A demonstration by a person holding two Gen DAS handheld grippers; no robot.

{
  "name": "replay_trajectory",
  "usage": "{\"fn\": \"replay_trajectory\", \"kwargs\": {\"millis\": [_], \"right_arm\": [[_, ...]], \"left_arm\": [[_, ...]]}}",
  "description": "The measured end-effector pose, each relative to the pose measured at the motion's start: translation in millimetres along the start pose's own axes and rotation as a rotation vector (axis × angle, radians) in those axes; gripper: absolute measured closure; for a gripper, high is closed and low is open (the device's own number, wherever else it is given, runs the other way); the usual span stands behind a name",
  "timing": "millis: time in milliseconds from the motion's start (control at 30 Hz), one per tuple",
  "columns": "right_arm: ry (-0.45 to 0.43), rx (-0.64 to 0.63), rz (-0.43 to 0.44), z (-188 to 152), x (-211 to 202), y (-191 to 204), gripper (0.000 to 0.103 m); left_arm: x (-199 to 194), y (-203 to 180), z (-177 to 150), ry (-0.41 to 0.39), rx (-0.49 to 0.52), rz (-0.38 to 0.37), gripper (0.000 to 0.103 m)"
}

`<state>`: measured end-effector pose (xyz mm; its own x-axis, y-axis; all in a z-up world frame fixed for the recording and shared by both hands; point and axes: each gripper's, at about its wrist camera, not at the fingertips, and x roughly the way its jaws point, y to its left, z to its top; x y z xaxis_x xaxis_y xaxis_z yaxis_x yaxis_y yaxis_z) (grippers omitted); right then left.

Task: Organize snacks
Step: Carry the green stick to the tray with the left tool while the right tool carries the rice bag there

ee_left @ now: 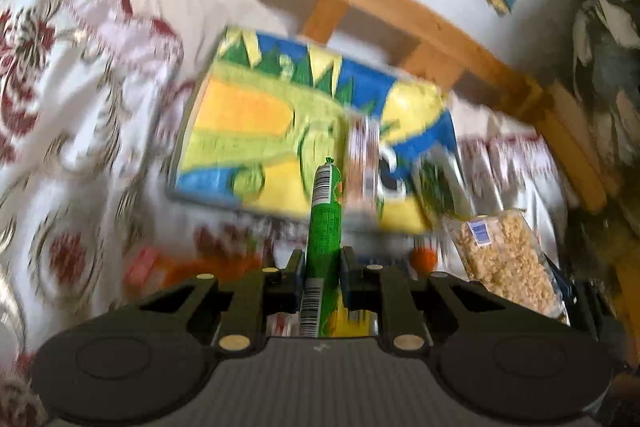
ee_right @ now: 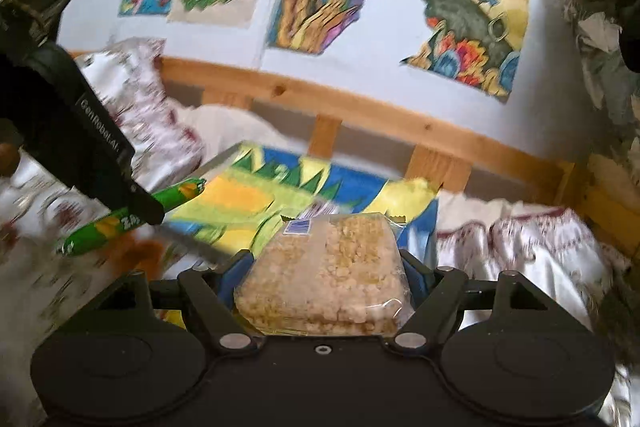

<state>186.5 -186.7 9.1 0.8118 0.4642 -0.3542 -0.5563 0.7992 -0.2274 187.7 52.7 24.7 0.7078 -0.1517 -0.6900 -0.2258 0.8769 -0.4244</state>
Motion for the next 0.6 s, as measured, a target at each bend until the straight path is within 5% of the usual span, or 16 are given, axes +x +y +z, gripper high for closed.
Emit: {"fn": "replay_trajectory", "kwargs": {"millis": [233, 600], "right_arm": [[-0.059, 0.04, -0.067, 8.7, 61.2, -25.4, 0.026], [-0.047, -0.102, -0.079, 3.2, 127.7, -35.2, 0.026]], "left_arm": [[39.9, -15.4, 48.7, -0.115, 0.032, 0.063, 0.084], [99.4, -18.0, 82.4, -0.149, 0.014, 0.126, 0.084]]}}
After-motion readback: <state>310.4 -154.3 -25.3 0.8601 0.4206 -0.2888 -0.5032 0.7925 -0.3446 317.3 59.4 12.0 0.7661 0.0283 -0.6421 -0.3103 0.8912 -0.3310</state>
